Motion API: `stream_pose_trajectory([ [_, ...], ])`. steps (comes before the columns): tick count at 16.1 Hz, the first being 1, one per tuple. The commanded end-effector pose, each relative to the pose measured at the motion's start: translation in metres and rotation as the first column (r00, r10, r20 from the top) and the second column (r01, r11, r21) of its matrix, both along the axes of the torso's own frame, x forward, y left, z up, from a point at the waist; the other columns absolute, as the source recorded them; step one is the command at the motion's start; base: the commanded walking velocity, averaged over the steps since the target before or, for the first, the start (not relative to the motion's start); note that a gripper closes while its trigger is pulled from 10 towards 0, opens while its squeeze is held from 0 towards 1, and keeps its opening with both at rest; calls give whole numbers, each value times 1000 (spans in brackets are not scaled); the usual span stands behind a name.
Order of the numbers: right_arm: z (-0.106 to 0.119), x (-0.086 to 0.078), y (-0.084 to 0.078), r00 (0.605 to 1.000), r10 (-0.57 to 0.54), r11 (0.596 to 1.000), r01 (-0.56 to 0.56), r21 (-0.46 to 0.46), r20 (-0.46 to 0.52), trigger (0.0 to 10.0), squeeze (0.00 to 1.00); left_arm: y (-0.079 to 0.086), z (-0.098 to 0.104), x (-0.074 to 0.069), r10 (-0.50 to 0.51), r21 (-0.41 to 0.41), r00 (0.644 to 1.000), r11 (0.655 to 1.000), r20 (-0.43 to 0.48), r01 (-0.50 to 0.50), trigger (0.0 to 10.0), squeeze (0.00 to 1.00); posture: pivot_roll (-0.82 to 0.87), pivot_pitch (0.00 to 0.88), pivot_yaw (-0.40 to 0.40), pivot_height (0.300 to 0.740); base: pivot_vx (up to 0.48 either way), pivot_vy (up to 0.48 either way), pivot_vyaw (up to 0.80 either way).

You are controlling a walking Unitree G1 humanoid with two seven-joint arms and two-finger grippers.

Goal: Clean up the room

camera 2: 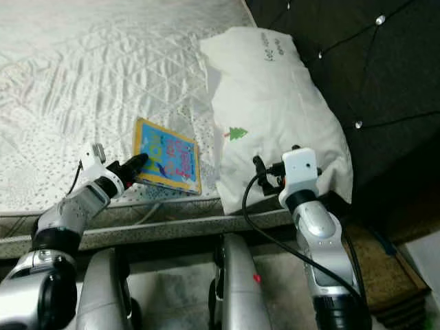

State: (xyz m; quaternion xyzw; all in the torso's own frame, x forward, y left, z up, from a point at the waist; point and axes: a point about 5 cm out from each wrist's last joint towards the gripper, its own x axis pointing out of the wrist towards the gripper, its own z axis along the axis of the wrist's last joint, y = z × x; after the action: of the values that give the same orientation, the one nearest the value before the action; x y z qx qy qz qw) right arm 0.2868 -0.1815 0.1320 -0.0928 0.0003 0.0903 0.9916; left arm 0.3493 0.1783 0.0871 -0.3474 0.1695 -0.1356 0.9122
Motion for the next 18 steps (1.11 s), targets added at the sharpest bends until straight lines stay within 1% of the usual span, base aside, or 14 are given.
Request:
stream_pose_trajectory([
  [1, 4, -3, -4, 1000, -1, 1000, 1, -20, 6, 10000, 0, -2, 2, 4, -18, 13, 1000, 1000, 15, 18, 10000, 0, -154, 156, -153, 549, 0, 0, 0],
  [2, 4, -4, -5, 1000, 0, 1000, 1, -22, 7, 10000, 0, -1, 3, 5, -19, 9, 1000, 1000, 18, 19, 10000, 0, -156, 157, -155, 549, 0, 0, 0],
  [4, 6, -8, -11, 1000, -4, 999, 4, -40, -1, 10000, 0, 3, 8, 11, -6, 35, 999, 999, 34, 5, 10000, 0, -174, 171, -172, 549, 0, 0, 0],
  [6, 6, -11, -11, 1000, 9, 999, -9, -53, -10, 10000, 0, 5, 11, 13, -1, 36, 999, 999, 41, 0, 10000, 0, -187, 182, -183, 549, 0, 0, 0],
  [8, 9, -15, -13, 1000, 18, 998, -19, -67, -13, 10000, 0, 3, 13, 16, -11, 27, 999, 1000, 49, 10, 10000, 0, -208, 200, -197, 549, 0, 0, 0],
  [9, 10, -17, -15, 1000, 23, 997, -25, -79, -21, 10000, 0, -4, 14, 18, -32, 19, 998, 999, 57, 31, 10000, 0, -217, 207, -202, 549, 0, 0, 0],
  [11, 11, -20, -17, 999, 25, 996, -27, -87, -26, 10000, 0, -11, 15, 19, -57, 8, 997, 998, 60, 56, 10000, 0, -228, 219, -210, 549, 0, 0, 0],
  [14, 13, -21, -18, 999, 31, 995, -34, -95, -35, 10000, 0, -31, 13, 19, -112, 2, 992, 994, 56, 112, 10000, 0, -236, 229, -220, 549, 0, 0, 0],
  [16, 15, -20, -16, 999, 42, 994, -46, -99, -35, 10000, 0, -36, 12, 19, -131, -2, 990, 991, 52, 131, 10000, 0, -236, 232, -222, 549, 0, 0, 0],
  [18, 15, -20, -15, 998, 46, 994, -49, -100, -37, 10000, 0, -34, 10, 18, -129, 2, 991, 992, 43, 129, 10000, 0, -233, 232, -220, 549, 0, 0, 0],
])
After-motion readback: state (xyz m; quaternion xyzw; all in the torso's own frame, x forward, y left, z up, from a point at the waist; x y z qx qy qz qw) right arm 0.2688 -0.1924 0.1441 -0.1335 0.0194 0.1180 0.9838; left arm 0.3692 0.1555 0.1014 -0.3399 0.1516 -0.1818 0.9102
